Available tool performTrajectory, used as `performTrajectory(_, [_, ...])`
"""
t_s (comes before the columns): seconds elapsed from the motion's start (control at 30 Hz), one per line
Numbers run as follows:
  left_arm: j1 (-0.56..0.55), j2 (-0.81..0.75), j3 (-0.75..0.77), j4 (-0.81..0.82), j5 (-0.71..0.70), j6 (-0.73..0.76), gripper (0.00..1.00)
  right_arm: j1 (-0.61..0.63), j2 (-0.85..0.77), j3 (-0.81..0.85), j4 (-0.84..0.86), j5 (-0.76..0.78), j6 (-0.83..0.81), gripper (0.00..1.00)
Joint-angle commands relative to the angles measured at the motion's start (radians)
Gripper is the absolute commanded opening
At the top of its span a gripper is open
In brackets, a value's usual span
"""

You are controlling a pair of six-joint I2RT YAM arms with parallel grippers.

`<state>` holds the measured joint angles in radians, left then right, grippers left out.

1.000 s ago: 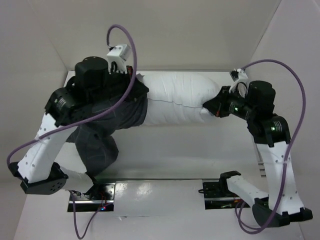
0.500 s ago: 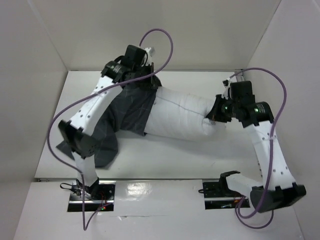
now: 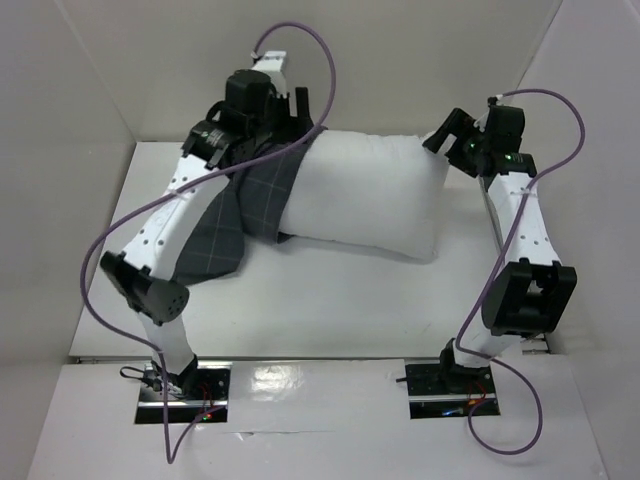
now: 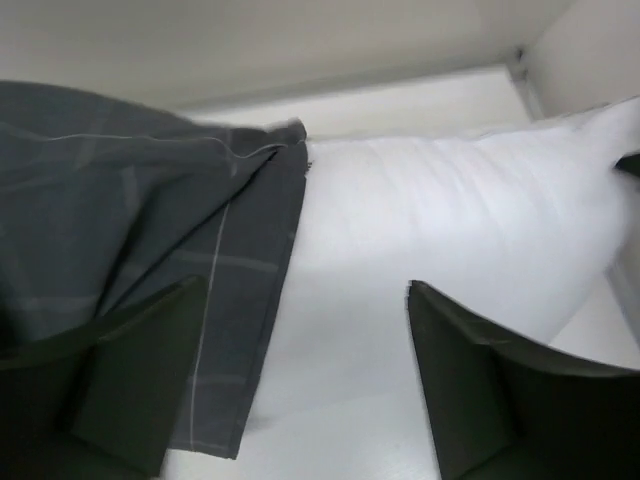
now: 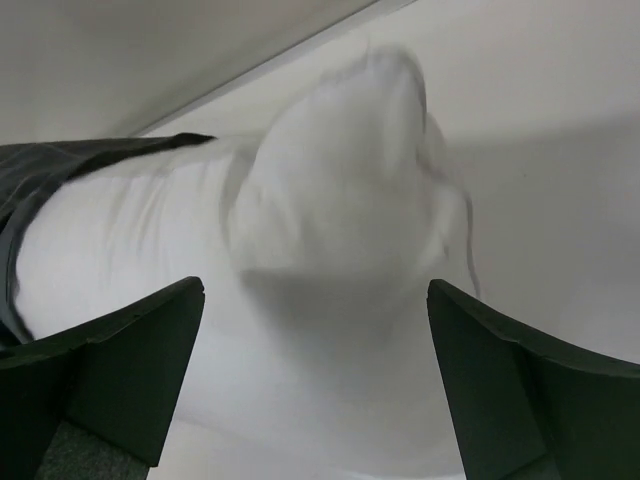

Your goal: Put the pillow into the pillowcase

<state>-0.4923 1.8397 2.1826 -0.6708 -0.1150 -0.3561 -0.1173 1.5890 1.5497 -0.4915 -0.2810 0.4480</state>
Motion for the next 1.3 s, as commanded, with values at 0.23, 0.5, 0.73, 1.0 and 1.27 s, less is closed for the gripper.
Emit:
performTrajectory(0.23, [0.0, 0.01, -0.093, -0.05, -0.204, 0.068, 0.95, -0.024, -0.035, -0.128, 0.097, 0.065, -0.031, 1.0])
performTrajectory(0.5, [-0.031, 0.171, -0.043, -0.05, -0.409, 0.057, 0.97, -0.024, 0.12, -0.039, 0.068, 0.055, -0.058, 1.0])
performTrajectory(0.73, [-0.031, 0.256, -0.015, -0.03, -0.445, 0.069, 0.97, -0.024, 0.132, -0.039, 0.068, 0.066, -0.058, 1.0])
performTrajectory(1.0, [-0.012, 0.382, 0.08, -0.078, -0.469, 0.069, 0.9, -0.054, 0.189, 0.004, 0.068, 0.085, -0.058, 1.0])
performTrajectory(1.27, [0.027, 0.371, 0.077, -0.024, -0.35, 0.071, 0.0, -0.073, 0.402, 0.154, 0.057, -0.015, -0.069, 1.0])
